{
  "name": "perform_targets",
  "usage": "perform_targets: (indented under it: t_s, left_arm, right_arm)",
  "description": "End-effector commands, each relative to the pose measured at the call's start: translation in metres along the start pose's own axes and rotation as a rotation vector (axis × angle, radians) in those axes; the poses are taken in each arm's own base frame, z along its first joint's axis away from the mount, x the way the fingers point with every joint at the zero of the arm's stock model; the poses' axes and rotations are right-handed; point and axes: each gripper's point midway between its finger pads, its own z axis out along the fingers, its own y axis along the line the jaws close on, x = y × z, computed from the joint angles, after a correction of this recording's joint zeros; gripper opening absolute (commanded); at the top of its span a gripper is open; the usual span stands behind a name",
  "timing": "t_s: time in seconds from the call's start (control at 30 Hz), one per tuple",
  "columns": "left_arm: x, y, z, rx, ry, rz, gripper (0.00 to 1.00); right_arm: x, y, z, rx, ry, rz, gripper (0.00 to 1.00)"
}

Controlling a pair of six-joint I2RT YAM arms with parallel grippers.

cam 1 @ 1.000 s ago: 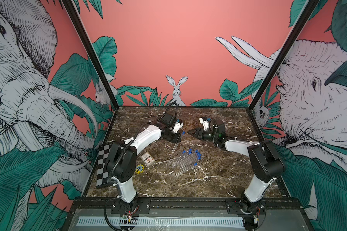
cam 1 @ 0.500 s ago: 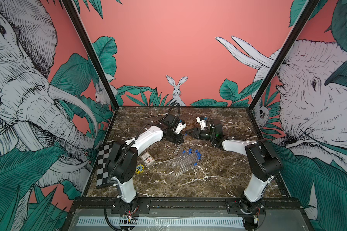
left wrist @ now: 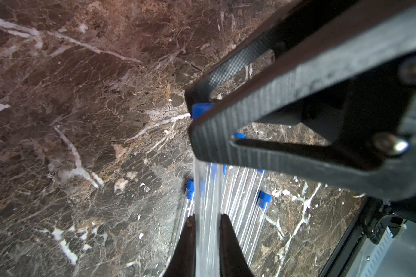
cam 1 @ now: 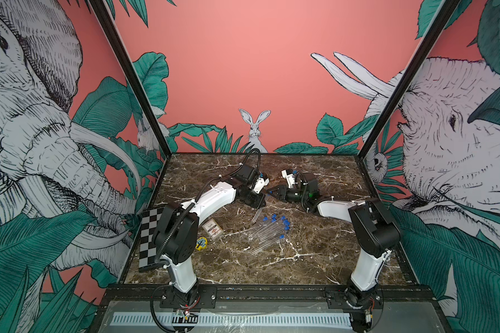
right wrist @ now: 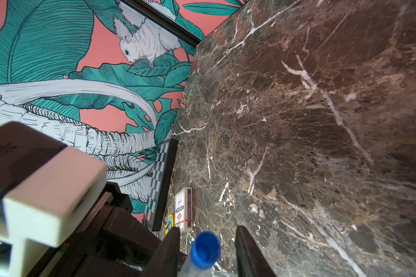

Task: Remove stoppers from test tubes
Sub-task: Open the stopper on the test tube.

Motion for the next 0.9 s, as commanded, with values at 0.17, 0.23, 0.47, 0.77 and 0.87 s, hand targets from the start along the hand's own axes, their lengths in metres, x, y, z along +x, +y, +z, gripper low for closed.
perform_targets:
  t_s: [0.17,0.23,0.47,0.77,0.87]
  left_arm:
    - [-0.0136,-0.0116,-0.0127,0.021,-0.045,0.023,0.04]
    - [-0.0141,-0.0125,-0.0130,0.023,-0.047,0.025,0.04]
    - [-0.0134,-0.0115,-0.0126,0.020,-0.046,0.025,0.04]
    - [-0.0120,-0.0099,-0.0122,0.012,-0.043,0.025,0.04]
    - [-0.0125,-0.0092,-0.0124,0.007,-0.045,0.027,0.04]
  right_arm:
    - [-0.0129,0.0155,0.0030,-0.054,-0.042,-0.025,0.27]
    - [-0.0137,0.0163,0.0035,-0.060,-0.045,-0.023,0.25]
    - [-0.0115,0.0136,0.0045,-0.063,-0.043,-0.006,0.23]
    - [-0.0118,0.0137,0.0053,-0.065,-0.041,-0.001,0.17]
    - [-0.0123,0.0141,0.0051,-0.066,-0.041,0.000,0.15]
